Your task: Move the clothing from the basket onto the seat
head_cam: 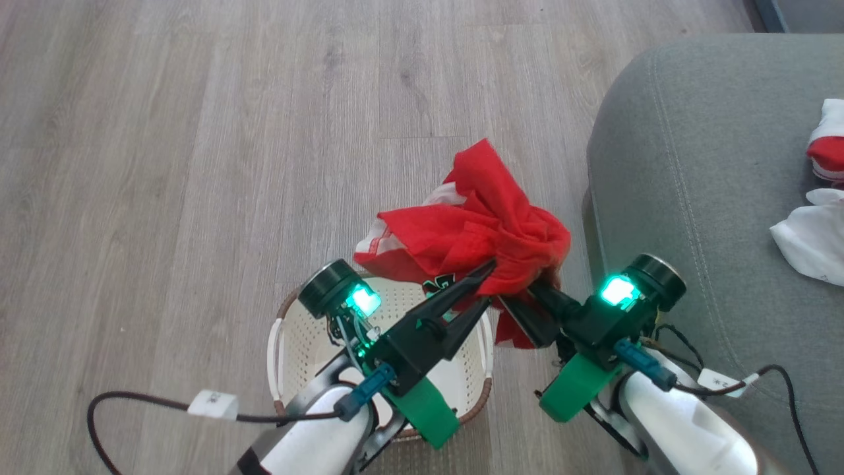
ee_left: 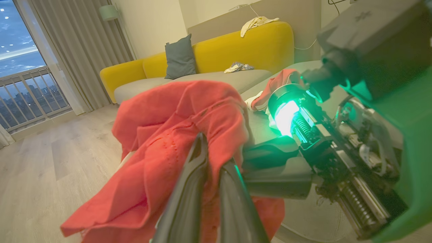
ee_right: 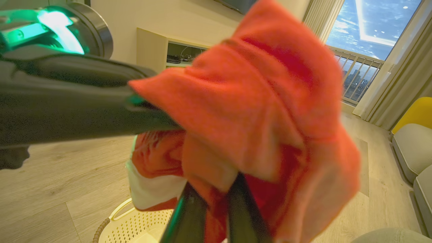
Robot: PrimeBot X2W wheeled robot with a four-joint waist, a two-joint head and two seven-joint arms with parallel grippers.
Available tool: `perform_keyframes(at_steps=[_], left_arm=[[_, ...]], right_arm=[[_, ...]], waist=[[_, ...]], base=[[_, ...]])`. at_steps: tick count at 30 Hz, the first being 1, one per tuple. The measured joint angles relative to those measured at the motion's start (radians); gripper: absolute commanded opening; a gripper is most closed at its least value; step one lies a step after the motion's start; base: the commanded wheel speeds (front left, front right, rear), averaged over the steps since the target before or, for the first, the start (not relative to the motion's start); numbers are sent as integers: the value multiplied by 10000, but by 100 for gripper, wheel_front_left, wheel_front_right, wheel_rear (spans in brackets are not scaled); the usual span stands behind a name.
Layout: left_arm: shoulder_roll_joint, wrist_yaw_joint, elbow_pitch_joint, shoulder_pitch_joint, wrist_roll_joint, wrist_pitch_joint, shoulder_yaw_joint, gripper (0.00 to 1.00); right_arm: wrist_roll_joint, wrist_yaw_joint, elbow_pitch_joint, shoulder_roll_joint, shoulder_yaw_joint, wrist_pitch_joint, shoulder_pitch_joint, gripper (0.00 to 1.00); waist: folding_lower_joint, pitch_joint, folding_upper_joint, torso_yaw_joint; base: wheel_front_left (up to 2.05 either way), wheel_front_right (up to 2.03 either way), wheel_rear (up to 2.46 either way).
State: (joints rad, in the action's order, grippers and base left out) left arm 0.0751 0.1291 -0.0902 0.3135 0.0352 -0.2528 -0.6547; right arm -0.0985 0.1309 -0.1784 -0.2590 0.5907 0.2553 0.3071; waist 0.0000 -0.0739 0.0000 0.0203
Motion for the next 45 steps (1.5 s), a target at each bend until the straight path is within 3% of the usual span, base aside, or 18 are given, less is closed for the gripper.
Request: perform_keyframes(at_steps=[11,12,13,14,15,17,32,45], left_arm=[[-25,-4,-125,-1,0,-42,190,0],[-33,-8,-142,-1,0,-42,221,13],[-42,-21,-155,-1,0,-42,261,34],[-42,-21,-155,-1,0,-42,261,47],[-42,-40,-171,-1,0,-42,309,69],[-44,-96,-238,-1,2,-44,366,100],[-79,-236,-612,-94,-4,-40,439,100],[-105,-222,-1099,-877,278,-40,717,100]], right_arm=[[-263,0,23,244,-654,0,-122,0],[-263,0,29,282,-688,0,-126,0],[-263,0,52,318,-725,0,-125,0],[-263,0,52,318,-725,0,-125,0],[-265,0,92,334,-763,0,-125,0],[-265,0,151,337,-830,0,-124,0],[-65,0,566,303,-1829,0,-127,0],[-174,0,828,332,-3988,0,-1098,0]], waist=[[0,-115,0,-34],[0,-125,0,-38],[0,-136,0,-42],[0,-136,0,-42],[0,-149,0,-48],[0,-176,0,-61],[0,-184,0,-160],[0,10,0,-288]], base=[[0,0,0],[0,0,0],[0,0,0],[0,0,0],[0,0,0],[0,0,0],[0,0,0],[0,0,0]])
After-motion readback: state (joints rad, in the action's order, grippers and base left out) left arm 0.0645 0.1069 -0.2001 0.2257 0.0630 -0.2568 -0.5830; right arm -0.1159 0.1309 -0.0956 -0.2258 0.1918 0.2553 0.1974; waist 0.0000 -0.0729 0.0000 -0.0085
